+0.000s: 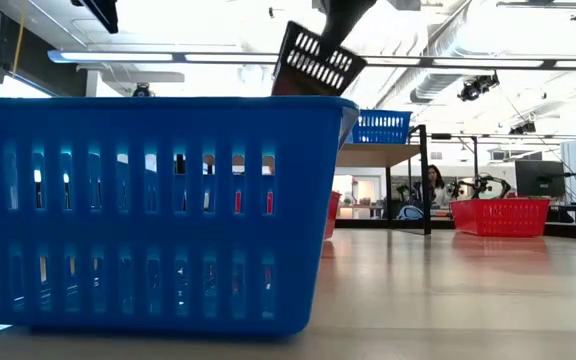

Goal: Stack baskets on shelf by color
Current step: Put the bottom right black bin on the shelf

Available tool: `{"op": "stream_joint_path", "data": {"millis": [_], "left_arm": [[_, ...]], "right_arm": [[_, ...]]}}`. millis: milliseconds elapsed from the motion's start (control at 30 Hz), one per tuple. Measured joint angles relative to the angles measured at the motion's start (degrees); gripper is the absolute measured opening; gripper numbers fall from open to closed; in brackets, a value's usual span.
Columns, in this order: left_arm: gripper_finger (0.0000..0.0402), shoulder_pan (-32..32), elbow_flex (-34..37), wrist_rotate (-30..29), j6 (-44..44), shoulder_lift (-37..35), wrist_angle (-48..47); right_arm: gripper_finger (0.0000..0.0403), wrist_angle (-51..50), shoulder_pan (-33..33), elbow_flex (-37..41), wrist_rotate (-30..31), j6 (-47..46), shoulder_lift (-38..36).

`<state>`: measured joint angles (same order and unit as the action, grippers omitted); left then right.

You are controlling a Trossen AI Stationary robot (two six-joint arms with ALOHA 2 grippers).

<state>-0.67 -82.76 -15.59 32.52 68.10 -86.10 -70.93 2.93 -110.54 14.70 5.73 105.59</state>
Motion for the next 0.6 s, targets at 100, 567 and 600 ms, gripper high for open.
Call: {"op": "stream_joint_path", "data": {"millis": [100, 567, 600], "left_arm": [[0.0108, 0.00, 0.00, 0.00, -0.12, 0.00, 0.01], [0.0108, -0.01, 0.00, 0.00, -0.14, 0.00, 0.19], [0.0108, 0.00, 0.00, 0.00, -0.14, 0.00, 0.19]], "right_arm": [[0.0000, 0.50, -1.70, -0.42, 2.22, 0.88, 1.51], [0.0000, 7.42, -9.84, -0.38, 4.44, 7.99, 3.71], [0.0000, 7.80, -10.38, -0.38, 4.44, 8.32, 3.71]]}}
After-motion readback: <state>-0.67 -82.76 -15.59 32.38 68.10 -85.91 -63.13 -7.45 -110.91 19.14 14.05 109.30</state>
